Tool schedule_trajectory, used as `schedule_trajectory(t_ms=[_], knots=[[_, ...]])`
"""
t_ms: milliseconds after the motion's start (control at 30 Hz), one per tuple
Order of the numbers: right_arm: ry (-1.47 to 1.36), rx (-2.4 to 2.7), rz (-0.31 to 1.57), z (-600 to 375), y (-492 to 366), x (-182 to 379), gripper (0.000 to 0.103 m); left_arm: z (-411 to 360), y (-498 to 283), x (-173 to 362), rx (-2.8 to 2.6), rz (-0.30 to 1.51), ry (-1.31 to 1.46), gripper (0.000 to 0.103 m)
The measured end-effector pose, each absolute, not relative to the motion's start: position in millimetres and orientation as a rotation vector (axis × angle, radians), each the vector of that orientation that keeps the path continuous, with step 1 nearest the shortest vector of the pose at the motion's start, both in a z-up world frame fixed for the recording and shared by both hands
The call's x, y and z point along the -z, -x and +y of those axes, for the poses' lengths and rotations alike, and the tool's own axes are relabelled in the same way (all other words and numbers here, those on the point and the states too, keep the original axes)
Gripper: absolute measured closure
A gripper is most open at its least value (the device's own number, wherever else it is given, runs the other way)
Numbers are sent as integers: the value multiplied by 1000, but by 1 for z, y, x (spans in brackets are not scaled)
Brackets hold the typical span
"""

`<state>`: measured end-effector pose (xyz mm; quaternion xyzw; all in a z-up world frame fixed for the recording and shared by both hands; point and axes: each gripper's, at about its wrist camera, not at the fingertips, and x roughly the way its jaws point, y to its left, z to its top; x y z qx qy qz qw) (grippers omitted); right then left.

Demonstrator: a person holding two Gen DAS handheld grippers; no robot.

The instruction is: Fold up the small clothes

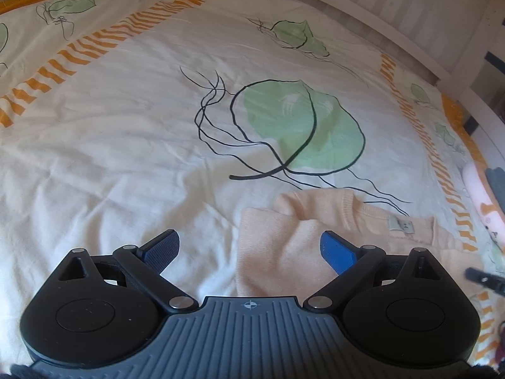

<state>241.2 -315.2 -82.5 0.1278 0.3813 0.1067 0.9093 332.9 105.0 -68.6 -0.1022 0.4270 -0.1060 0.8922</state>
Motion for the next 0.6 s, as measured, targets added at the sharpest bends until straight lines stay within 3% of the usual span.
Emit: schedule_trajectory(t_ms=[133,367,600], knots=[[-255,-175,669,-326,-227,46,92,98,-332,70,223,887,168,6],[-324,-1,883,-360,-234,96,92,72,-324,81,287,912,25,6],[-361,-13,906,-365,-233,104,84,59,-323,100,272,958,-124,6]])
